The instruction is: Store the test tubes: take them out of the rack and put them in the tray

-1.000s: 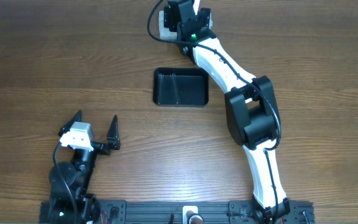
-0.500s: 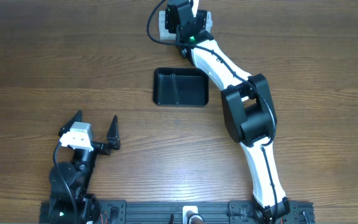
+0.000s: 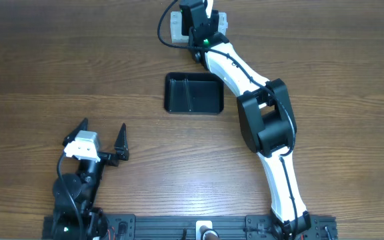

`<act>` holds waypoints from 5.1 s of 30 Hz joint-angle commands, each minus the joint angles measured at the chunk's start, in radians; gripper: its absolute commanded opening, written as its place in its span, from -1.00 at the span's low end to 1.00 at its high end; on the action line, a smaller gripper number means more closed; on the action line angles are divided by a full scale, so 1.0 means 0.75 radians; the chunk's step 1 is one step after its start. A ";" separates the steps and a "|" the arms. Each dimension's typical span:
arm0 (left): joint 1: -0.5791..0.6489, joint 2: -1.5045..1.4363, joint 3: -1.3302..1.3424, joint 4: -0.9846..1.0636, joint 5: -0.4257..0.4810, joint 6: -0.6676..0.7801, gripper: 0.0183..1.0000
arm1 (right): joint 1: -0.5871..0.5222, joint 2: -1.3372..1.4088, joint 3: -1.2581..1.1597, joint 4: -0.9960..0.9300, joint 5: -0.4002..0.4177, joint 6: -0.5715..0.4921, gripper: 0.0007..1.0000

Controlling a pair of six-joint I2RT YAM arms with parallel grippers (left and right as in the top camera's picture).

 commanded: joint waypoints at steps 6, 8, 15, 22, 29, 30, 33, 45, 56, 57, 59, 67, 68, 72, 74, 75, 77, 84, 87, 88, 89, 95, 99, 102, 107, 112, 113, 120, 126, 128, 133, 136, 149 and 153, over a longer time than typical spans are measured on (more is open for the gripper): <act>0.009 -0.008 -0.006 -0.005 0.009 0.010 1.00 | -0.013 0.014 0.034 -0.004 0.092 -0.034 -0.21; 0.009 -0.008 -0.006 -0.005 0.009 0.010 1.00 | -0.013 0.014 0.034 -0.004 0.092 -0.036 -0.33; 0.009 -0.008 -0.006 -0.005 0.009 0.010 1.00 | -0.012 0.014 0.034 -0.004 0.092 -0.045 -0.52; 0.009 -0.008 -0.006 -0.005 0.009 0.010 1.00 | -0.010 0.014 0.034 -0.004 0.092 -0.048 -0.65; 0.009 -0.008 -0.006 -0.005 0.009 0.010 1.00 | -0.007 0.014 0.034 -0.005 0.092 -0.048 -0.74; 0.009 -0.008 -0.006 -0.005 0.009 0.010 1.00 | -0.007 0.014 0.034 -0.005 0.092 -0.048 -0.75; 0.009 -0.008 -0.006 -0.005 0.009 0.010 1.00 | -0.006 0.014 0.034 -0.003 0.092 -0.048 -0.77; 0.009 -0.007 -0.006 -0.005 0.009 0.010 1.00 | 0.030 -0.059 0.251 -0.237 0.117 -0.060 -0.85; 0.009 -0.007 -0.006 -0.005 0.009 0.010 1.00 | 0.048 -0.262 0.437 -0.418 0.116 -0.063 -0.86; 0.009 -0.007 -0.006 -0.005 0.009 0.010 1.00 | 0.052 -0.285 0.437 -0.445 0.115 -0.058 -0.86; 0.009 -0.007 -0.006 -0.005 0.009 0.010 1.00 | 0.062 -0.328 0.437 -0.534 0.115 -0.033 -0.89; 0.009 -0.007 -0.006 -0.005 0.009 0.010 1.00 | 0.117 -0.363 0.394 -1.125 0.043 0.269 -0.90; 0.009 -0.007 -0.006 -0.005 0.009 0.010 1.00 | 0.124 -0.360 0.369 -1.157 0.015 0.292 -0.90; 0.009 -0.007 -0.006 -0.005 0.009 0.010 1.00 | 0.137 -0.360 0.178 -1.152 -0.092 0.355 -0.90; 0.009 -0.007 -0.006 -0.005 0.009 0.010 1.00 | 0.143 -0.360 0.067 -1.083 -0.151 0.362 -0.90; 0.009 -0.007 -0.006 -0.005 0.009 0.010 1.00 | 0.146 -0.360 0.019 -1.045 -0.180 0.362 -0.89; 0.009 -0.007 -0.006 -0.005 0.009 0.010 1.00 | 0.151 -0.360 -0.072 -0.966 -0.230 0.365 -0.88; 0.009 -0.007 -0.006 -0.005 0.009 0.010 1.00 | 0.158 -0.360 -0.242 -0.894 -0.239 0.441 -0.87; 0.009 -0.007 -0.006 -0.005 0.009 0.010 1.00 | 0.170 -0.360 -0.285 -0.866 -0.239 0.442 -0.86; 0.009 -0.007 -0.006 -0.005 0.009 0.010 1.00 | 0.175 -0.360 -0.298 -0.859 -0.239 0.442 -0.85; 0.009 -0.007 -0.006 -0.005 0.009 0.010 1.00 | 0.183 -0.360 -0.308 -0.855 -0.238 0.448 -0.84; 0.009 -0.007 -0.006 -0.005 0.009 0.010 1.00 | 0.210 -0.356 -0.340 -0.850 -0.238 0.457 -0.82; 0.009 -0.007 -0.006 -0.005 0.009 0.010 1.00 | 0.210 -0.342 -0.361 -0.850 -0.238 0.473 -0.81; 0.009 -0.007 -0.006 -0.005 0.009 0.010 1.00 | 0.210 -0.317 -0.374 -0.850 -0.238 0.493 -0.79; 0.009 -0.007 -0.006 -0.005 0.009 0.010 1.00 | 0.209 -0.282 -0.377 -0.850 -0.238 0.501 -0.74; 0.009 -0.007 -0.006 -0.005 0.009 0.010 1.00 | 0.209 -0.277 -0.377 -0.850 -0.238 0.501 -0.52; 0.009 -0.007 -0.006 -0.005 0.009 0.010 1.00 | 0.209 -0.277 -0.377 -0.849 -0.238 0.500 -0.45; 0.009 -0.007 -0.006 -0.005 0.009 0.010 1.00 | 0.202 -0.280 -0.364 -0.825 -0.234 0.499 -0.11; 0.009 -0.007 -0.006 -0.005 0.009 0.010 1.00 | 0.203 -0.328 -0.319 -0.826 -0.232 0.425 -0.07; 0.009 -0.007 -0.006 -0.005 0.009 0.010 1.00 | 0.203 -0.362 -0.315 -0.826 -0.231 0.399 -0.07; 0.009 -0.007 -0.006 -0.005 0.009 0.010 1.00 | 0.200 -0.487 -0.314 -0.842 -0.122 0.380 -0.01; 0.009 -0.007 -0.006 -0.005 0.009 0.010 1.00 | 0.185 -0.573 -0.314 -0.833 -0.043 0.350 0.11; 0.009 -0.007 -0.006 -0.005 0.009 0.010 1.00 | -0.033 -0.514 -0.315 -0.355 0.071 -0.045 0.45; 0.009 -0.007 -0.006 -0.005 0.009 0.010 1.00 | -0.060 -0.439 -0.315 -0.271 0.066 -0.049 0.45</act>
